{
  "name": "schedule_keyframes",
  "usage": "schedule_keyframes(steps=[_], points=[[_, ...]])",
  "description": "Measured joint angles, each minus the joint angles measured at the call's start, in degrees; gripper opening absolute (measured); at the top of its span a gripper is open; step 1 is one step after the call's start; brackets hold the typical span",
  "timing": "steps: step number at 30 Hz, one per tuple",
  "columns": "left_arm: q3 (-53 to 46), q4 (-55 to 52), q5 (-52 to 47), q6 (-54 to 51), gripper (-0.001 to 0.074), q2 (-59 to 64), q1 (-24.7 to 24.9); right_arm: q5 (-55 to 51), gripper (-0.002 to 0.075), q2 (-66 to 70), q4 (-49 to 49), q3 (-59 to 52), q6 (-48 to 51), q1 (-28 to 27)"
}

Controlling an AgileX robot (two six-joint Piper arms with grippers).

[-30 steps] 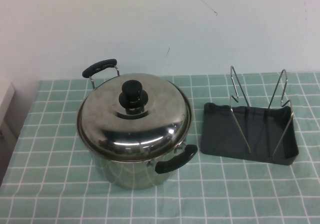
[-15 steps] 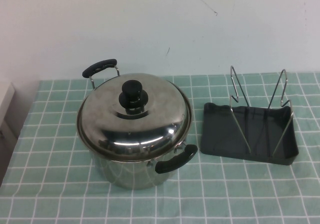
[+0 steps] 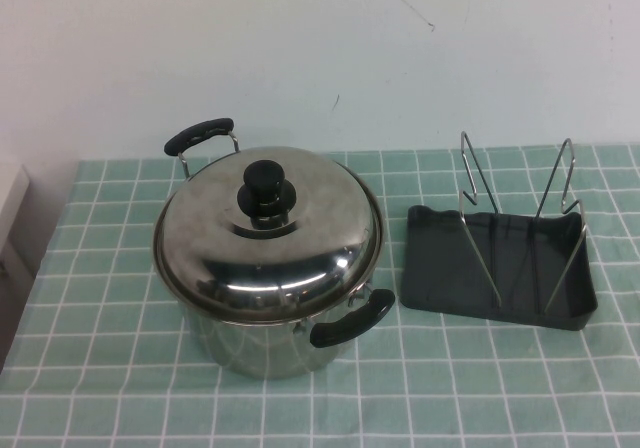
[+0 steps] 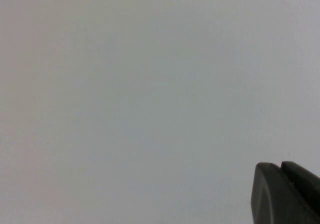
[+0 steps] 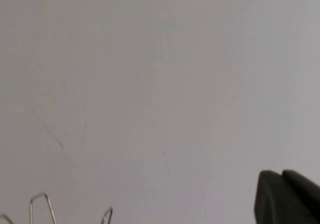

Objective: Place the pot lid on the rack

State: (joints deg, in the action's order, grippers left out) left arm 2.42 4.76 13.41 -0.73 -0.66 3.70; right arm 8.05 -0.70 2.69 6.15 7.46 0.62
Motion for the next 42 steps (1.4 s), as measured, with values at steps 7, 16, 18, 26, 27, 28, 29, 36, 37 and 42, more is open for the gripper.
schedule_keyframes(steps=[7,16,18,26,27,28,29,36,37,42], points=[[8.47,0.00,-6.12,3.14,-0.0003,3.43,0.00,-13.55,-0.0003,1.60,0.23,2.08,4.07,0.00],[9.78,-12.66,10.45,20.45,-0.0003,20.48,0.00,-15.17,-0.0003,5.21,0.23,2.08,4.08,0.00],[9.78,-20.79,17.91,26.63,-0.0003,26.30,0.00,-15.17,-0.0003,5.21,0.23,2.08,4.65,0.00],[10.66,-34.95,44.88,40.12,-0.0003,51.84,0.00,-15.17,-0.0003,5.21,0.23,2.08,5.42,0.00],[11.08,-35.12,47.46,41.31,-0.0003,55.14,0.00,-15.17,-0.0003,5.21,0.23,2.08,5.42,0.00],[11.75,-35.44,49.33,42.13,-0.0003,58.42,0.00,-15.17,-0.0003,5.21,0.23,2.08,5.42,0.00],[12.63,-35.64,50.48,42.69,-0.0003,61.68,0.00,-15.42,-0.0003,5.21,0.23,2.08,5.46,0.00],[22.64,-46.06,51.54,48.48,0.0161,78.82,0.04,-16.00,-0.0003,5.44,0.23,2.08,5.68,0.00],[24.07,-47.50,51.70,49.02,0.0195,80.31,0.04,-16.00,-0.0003,5.55,0.23,2.08,5.68,0.00],[31.35,-52.88,51.83,50.61,0.0443,87.35,0.04,-16.28,-0.0003,5.55,0.23,2.08,5.68,0.00]])
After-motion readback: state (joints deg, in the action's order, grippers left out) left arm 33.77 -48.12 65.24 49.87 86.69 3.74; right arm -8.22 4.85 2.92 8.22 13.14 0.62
